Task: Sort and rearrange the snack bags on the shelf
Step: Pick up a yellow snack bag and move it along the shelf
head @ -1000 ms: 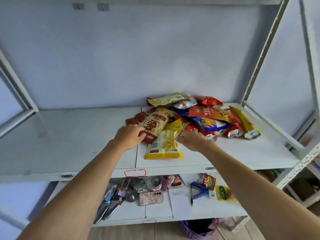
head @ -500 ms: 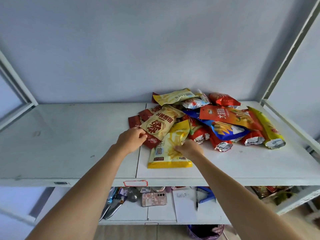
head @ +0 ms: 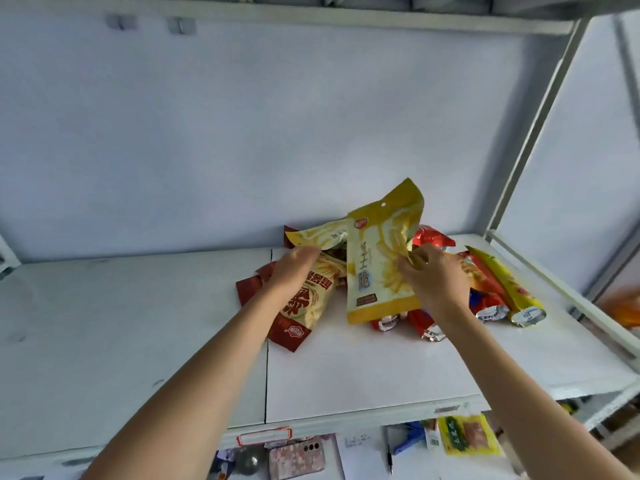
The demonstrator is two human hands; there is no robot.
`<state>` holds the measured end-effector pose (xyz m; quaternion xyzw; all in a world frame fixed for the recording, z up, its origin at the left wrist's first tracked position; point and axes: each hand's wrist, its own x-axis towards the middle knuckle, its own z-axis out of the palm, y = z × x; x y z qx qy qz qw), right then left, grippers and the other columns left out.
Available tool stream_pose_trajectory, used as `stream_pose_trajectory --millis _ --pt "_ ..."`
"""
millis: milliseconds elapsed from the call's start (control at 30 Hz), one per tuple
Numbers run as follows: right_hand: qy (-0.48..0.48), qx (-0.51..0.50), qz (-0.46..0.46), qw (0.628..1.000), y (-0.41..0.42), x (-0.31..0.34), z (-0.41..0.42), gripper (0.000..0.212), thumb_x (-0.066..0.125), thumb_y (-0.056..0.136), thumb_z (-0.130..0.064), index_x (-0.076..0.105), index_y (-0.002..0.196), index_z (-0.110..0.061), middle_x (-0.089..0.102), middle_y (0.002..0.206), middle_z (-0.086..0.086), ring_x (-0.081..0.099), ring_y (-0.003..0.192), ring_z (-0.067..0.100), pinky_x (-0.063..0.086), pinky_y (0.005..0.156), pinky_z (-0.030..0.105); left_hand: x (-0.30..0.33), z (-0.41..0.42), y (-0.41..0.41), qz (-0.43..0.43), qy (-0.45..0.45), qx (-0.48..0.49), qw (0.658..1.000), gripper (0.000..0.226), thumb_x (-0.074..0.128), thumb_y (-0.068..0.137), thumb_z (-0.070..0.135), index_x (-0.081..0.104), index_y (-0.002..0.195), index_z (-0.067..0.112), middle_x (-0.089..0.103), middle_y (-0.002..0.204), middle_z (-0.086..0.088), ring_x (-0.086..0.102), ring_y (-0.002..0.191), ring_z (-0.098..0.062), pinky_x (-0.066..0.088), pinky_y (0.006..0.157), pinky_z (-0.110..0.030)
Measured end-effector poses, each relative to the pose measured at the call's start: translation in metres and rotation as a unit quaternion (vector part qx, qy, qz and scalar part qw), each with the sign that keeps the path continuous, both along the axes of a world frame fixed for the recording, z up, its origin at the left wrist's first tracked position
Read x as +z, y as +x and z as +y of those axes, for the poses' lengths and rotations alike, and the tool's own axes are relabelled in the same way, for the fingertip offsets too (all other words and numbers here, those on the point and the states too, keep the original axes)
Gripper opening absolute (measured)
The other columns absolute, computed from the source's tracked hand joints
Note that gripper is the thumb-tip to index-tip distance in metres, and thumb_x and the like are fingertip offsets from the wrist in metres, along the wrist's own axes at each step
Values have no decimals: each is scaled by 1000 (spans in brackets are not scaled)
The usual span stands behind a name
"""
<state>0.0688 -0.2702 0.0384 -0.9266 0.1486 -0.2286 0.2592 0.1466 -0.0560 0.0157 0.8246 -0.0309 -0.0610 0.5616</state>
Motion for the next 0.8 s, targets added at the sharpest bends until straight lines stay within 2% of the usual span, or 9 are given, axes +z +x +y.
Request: stream_pose_trajectory --millis 100,167,267,333,433,567,667,733,800 --pt "149 106 -37 982 4 0 8 16 66 87 -33 60 89 -18 60 70 -8 54 63 13 37 51 26 17 -13 9 30 -114 5 993 51 51 91 53 47 129 19 55 121 -1 53 114 -20 49 90 -37" --pt "222 146 -25 964 10 -5 14 18 70 85 -33 62 86 -17 64 73 -3 57 66 19 43 56 29 23 -11 14 63 -196 17 978 62 62 79 61 48 123 19 59 120 -3 56 112 -22 51 89 -41" --pt "277 187 -1 943 17 -9 22 18 71 83 -34 64 88 -18 68 82 5 63 74 27 51 68 41 30 3 19 96 -257 -2 962 79 76 59 65 54 119 18 67 117 -8 61 110 -29 45 98 -52" --pt "300 213 14 930 20 -10 26 16 71 84 -29 62 87 -15 65 79 1 60 71 18 48 66 34 36 12 17 77 -254 -7 964 56 77 68 51 62 111 18 71 110 -6 63 107 -28 46 97 -51" --pt "299 205 38 931 26 -12 32 19 73 82 -27 63 88 -12 65 79 -1 60 74 17 48 67 31 37 22 17 27 -227 6 973 18 73 81 28 66 95 19 72 97 0 65 94 -20 51 81 -37" --pt "222 94 -5 971 31 -13 47 38 75 80 -24 55 110 -13 61 108 2 56 96 21 45 70 26 40 24 17 -41 -214 53 974 16 71 84 17 65 97 13 70 91 2 66 81 -11 49 63 -24" --pt "123 91 -87 984 28 -6 68 46 70 80 -14 51 122 -11 51 123 6 51 110 24 46 88 38 38 24 22 -70 -185 139 970 16 69 86 21 62 99 15 70 96 -3 68 90 -23 55 79 -35" --pt "152 145 -42 977 25 0 89 49 68 83 -20 49 128 -13 47 129 5 51 112 22 48 90 38 41 24 25 -63 -183 184 964 16 66 88 25 60 101 17 68 100 -3 66 95 -25 55 87 -44" --pt "140 196 56 969 24 1 110 69 68 83 -31 35 142 -17 34 141 5 39 127 24 43 101 40 47 24 28 -51 -190 196 961 19 64 87 26 60 103 17 69 103 -5 65 98 -27 54 89 -46"
